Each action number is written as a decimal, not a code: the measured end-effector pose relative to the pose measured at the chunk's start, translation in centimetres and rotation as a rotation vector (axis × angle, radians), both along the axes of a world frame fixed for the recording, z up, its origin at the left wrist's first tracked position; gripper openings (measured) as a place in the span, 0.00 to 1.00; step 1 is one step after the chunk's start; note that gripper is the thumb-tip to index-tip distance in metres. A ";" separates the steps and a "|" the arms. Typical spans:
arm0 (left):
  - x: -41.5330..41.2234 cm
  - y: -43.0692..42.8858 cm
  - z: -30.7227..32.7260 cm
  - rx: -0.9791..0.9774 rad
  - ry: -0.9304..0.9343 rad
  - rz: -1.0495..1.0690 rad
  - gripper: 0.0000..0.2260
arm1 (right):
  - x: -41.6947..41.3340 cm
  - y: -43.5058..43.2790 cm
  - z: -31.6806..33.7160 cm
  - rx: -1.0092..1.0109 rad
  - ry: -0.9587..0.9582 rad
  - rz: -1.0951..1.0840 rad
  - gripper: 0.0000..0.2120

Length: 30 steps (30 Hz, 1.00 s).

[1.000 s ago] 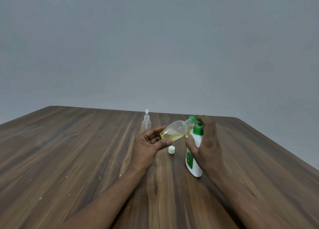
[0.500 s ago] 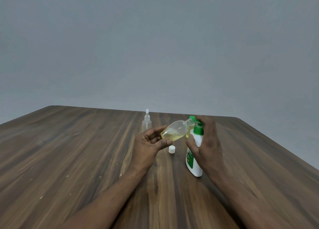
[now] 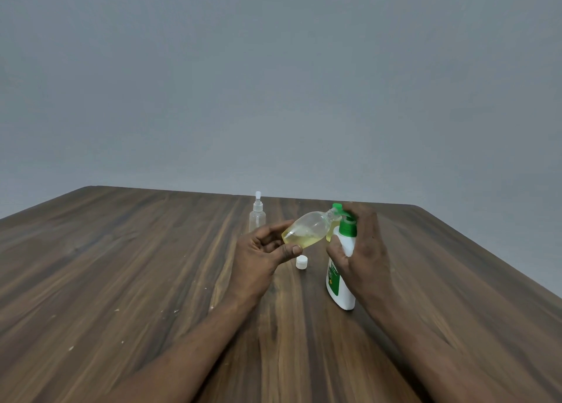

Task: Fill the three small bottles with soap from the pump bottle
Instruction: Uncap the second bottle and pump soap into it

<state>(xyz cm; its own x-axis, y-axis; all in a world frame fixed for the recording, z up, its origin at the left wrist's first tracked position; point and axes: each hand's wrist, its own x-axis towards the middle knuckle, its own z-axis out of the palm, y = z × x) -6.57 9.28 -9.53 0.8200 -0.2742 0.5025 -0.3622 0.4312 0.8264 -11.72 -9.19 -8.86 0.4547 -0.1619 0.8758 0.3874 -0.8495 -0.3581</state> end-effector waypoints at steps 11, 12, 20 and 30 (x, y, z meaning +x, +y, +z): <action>0.1 -0.1 -0.1 -0.003 -0.002 0.001 0.20 | -0.1 0.0 0.0 -0.002 -0.008 0.014 0.29; 0.1 -0.1 -0.1 -0.004 -0.002 -0.001 0.20 | -0.1 -0.1 0.0 -0.001 -0.001 0.009 0.29; 0.2 -0.1 -0.1 -0.002 -0.002 -0.005 0.20 | 0.0 -0.1 -0.1 0.002 -0.002 0.004 0.27; 0.4 -0.1 -0.2 0.007 -0.003 0.007 0.21 | 0.0 -0.1 -0.1 -0.007 -0.003 0.000 0.28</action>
